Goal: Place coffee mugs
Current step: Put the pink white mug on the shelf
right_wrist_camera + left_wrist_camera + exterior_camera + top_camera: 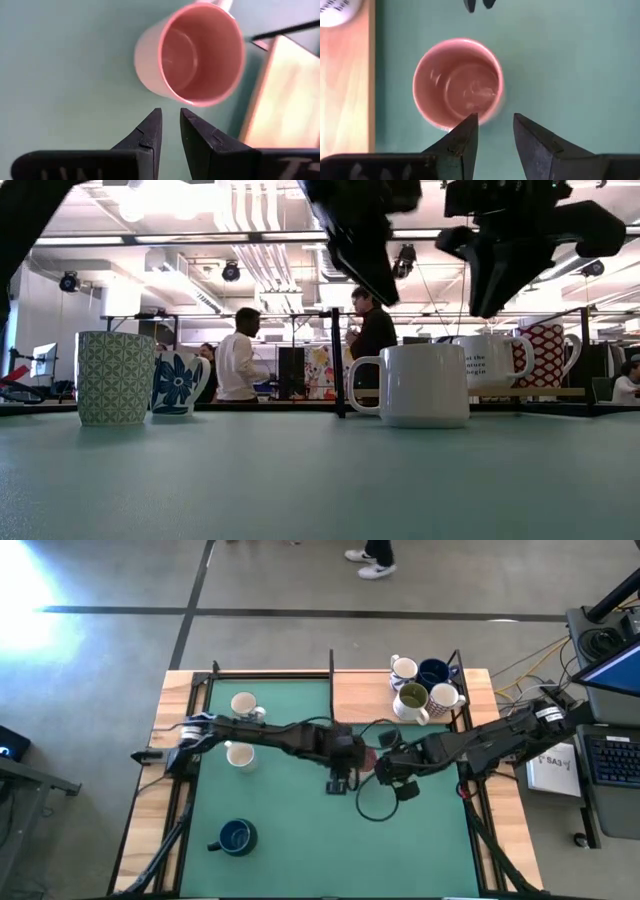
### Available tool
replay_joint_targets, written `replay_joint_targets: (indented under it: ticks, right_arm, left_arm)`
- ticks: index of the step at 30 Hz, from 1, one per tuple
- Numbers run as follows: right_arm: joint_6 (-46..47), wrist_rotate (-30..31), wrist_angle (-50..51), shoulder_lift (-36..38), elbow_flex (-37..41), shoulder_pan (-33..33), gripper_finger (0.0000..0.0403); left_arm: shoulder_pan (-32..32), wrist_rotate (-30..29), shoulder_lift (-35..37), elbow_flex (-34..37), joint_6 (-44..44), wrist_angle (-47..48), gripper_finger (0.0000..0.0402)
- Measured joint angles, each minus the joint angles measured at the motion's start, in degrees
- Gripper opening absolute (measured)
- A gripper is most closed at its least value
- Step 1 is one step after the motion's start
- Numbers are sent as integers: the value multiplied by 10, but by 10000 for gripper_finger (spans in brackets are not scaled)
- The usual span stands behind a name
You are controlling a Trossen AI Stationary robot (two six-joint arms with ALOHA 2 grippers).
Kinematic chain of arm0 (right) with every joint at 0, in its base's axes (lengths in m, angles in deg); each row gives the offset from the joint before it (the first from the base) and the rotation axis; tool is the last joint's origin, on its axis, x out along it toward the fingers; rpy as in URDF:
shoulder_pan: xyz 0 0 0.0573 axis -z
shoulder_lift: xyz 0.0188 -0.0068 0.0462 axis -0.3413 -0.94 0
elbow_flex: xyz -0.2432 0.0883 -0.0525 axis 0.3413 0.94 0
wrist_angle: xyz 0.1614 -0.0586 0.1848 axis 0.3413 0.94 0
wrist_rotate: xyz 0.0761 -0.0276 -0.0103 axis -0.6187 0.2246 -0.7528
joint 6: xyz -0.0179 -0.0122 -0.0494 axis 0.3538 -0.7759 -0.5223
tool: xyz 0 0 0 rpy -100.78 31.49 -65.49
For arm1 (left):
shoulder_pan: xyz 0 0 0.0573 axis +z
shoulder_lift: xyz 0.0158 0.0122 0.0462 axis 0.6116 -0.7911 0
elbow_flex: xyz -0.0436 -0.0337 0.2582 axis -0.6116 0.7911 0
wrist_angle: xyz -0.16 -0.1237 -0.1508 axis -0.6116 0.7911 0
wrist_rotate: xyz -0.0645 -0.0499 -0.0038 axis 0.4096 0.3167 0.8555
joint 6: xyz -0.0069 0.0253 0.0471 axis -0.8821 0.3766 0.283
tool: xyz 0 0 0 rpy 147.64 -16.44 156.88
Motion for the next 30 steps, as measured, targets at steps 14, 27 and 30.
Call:
replay_joint_targets:
  ticks: [14,27,30]
  right_arm:
    - [-70,-57,-121,-18,27,15,85]
    - [-92,-74,-155,-54,41,38,116]
    - [-104,-66,-155,-73,41,54,116]
  left_arm:
    - [-47,-133,237,327,-251,-94,107]
    - [-52,-168,344,465,-285,-227,107]
    - [-54,-168,350,465,-283,-226,107]
